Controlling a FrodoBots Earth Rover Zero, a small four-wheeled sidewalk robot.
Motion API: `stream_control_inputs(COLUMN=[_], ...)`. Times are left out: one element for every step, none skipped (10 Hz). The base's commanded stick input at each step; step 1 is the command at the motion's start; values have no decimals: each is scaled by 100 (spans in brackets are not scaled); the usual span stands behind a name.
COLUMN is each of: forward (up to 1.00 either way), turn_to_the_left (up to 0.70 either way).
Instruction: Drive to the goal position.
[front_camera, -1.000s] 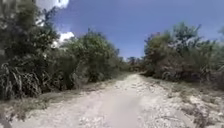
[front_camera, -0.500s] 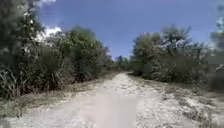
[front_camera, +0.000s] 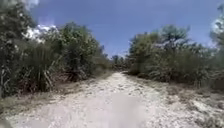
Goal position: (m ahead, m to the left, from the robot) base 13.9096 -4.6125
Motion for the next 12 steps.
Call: stream_control_inputs(forward=[50,50,50,50,50,50,50,50,50,50,50,50], turn_to_the_left=[0,0,0,0,0,0,0,0,0,0,0,0])
